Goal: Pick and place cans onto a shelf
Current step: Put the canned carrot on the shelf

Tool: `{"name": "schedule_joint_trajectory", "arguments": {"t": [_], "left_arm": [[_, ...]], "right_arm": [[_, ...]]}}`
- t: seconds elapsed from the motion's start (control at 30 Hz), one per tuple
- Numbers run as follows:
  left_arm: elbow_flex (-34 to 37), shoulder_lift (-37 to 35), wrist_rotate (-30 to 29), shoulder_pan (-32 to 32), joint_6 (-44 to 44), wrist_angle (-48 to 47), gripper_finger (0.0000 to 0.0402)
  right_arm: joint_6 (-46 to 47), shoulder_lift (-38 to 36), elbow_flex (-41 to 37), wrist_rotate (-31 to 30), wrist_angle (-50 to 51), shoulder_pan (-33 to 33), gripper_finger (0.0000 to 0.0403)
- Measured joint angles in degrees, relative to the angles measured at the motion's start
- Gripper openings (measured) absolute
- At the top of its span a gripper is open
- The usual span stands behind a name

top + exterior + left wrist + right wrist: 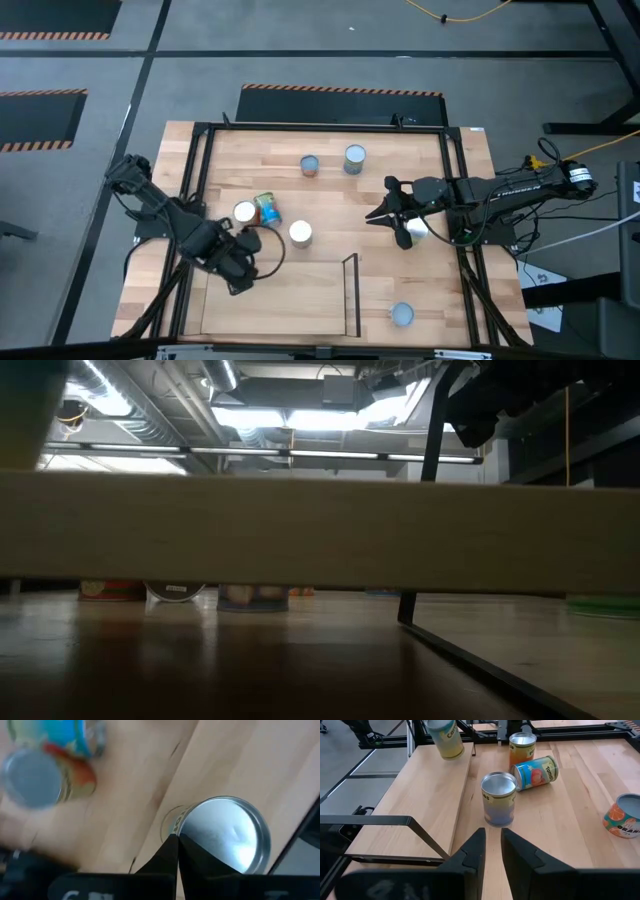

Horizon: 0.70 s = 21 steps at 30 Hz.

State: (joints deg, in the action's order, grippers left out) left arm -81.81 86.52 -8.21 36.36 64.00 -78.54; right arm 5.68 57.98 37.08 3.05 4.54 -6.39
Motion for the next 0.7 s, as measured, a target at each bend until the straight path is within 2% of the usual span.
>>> {"name": "schedule_joint_trajectory", "arguments": {"t": [0.13, 0.4, 0.7], "left_arm": [[0.0, 0.0, -0.9, 3.5, 6.5, -2.7, 0.0000], [0.0, 0.0, -6.5, 9.0, 16.0, -5.1, 0.0000], [0.0, 0.0, -7.7, 12.5, 21.1, -8.5, 0.0000]], "right_arm": [[0.0, 0.0, 0.0, 0.0, 0.0, 0.0, 0.0065], [-0.1, 0.0, 0.0, 0.0, 0.0, 0.0, 0.0065], [-0.4, 0.0, 0.0, 0.0, 0.0, 0.0, 0.0065]]}}
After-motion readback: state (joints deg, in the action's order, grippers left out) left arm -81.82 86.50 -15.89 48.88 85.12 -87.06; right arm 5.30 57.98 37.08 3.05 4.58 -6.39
